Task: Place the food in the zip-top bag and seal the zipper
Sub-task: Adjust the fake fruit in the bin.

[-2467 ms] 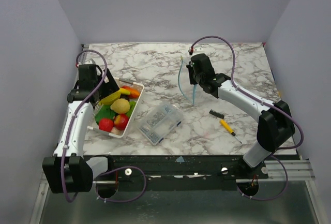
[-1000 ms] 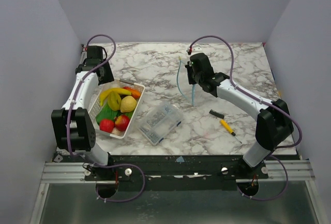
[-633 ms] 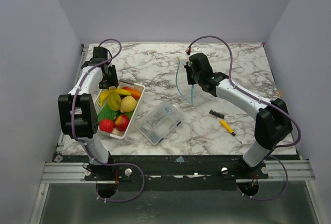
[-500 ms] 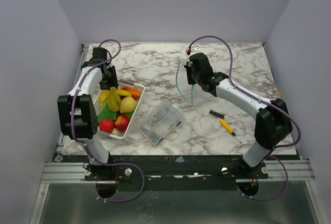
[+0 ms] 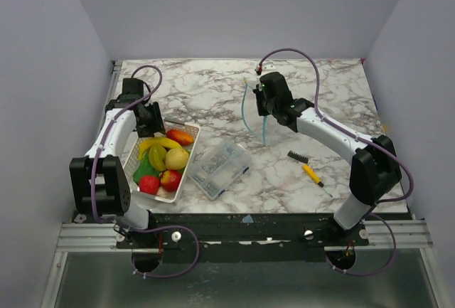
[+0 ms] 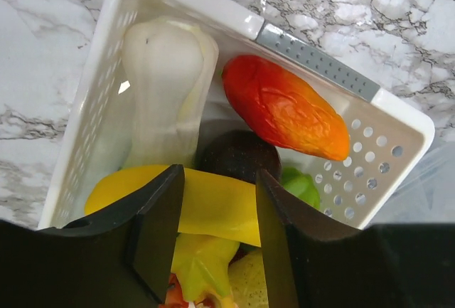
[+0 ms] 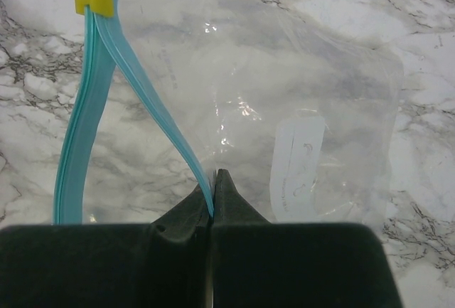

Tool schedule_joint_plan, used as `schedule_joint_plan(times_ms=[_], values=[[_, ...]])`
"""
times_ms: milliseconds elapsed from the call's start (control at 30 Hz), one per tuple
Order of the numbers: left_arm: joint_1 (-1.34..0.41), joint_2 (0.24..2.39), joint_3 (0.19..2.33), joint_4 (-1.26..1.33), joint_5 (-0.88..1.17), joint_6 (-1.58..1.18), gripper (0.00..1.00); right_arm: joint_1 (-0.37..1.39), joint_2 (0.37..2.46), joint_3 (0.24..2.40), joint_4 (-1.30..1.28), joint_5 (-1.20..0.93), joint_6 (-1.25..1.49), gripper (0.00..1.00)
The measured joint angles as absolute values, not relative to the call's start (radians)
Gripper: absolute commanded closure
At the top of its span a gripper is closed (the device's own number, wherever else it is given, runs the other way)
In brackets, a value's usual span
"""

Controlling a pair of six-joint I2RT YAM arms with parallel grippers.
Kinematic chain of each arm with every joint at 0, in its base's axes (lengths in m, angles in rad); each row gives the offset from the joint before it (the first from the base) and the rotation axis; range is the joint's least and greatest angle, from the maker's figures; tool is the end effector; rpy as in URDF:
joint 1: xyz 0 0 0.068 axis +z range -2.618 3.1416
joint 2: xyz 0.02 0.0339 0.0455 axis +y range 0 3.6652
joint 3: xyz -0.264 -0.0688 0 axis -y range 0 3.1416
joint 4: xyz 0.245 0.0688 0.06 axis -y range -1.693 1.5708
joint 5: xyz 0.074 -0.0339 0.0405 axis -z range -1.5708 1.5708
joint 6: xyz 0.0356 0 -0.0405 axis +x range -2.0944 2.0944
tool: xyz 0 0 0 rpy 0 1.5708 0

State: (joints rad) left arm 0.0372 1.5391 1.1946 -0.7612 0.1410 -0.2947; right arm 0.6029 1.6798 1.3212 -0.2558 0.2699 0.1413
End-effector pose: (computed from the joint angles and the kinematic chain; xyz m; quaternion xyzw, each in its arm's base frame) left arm 0.3115 0.0066 0.2535 -0.1443 0.9600 -0.0975 0.2192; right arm 0.3247 0.2120 0.2837 -0.1410 0.8706 0.0545 0.4682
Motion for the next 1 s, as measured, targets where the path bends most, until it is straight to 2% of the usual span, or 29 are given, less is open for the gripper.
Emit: schedule_joint_plan(times_ms=[100, 167, 267, 433, 567, 700, 1000], values=[[0.037, 1.510, 1.177, -0.766, 0.156, -0.304, 0.60, 0.603, 1.683, 1.322, -0.256, 0.270, 0.141, 1.00], [0.037, 1.504, 1.177, -0.773, 0.173, -0.308, 0.62, 0.603, 1.686, 1.323, -0.256, 0.267, 0.141, 0.99], [0.037, 1.500, 1.164, -0.776, 0.196, -0.316, 0.55, 0.603, 1.689, 1.323, -0.257, 0.266, 0.141, 1.00], [0.037, 1.429, 1.095, -0.796, 0.183, -0.327, 0.54, 0.603, 1.689, 1.324, -0.257, 0.263, 0.141, 1.00], [0.037, 1.383, 1.081, -0.789, 0.180, -0.336, 0.44, 0.603, 1.692, 1.327, -0.260, 0.260, 0.141, 0.99], [0.037, 1.354, 1.069, -0.787, 0.164, -0.338, 0.43, 0.603, 1.692, 1.329, -0.263, 0.258, 0.142, 0.99], [0.037, 1.473, 1.172, -0.787, 0.021, -0.318, 0.40, 0.603, 1.693, 1.332, -0.264, 0.248, 0.142, 0.99]])
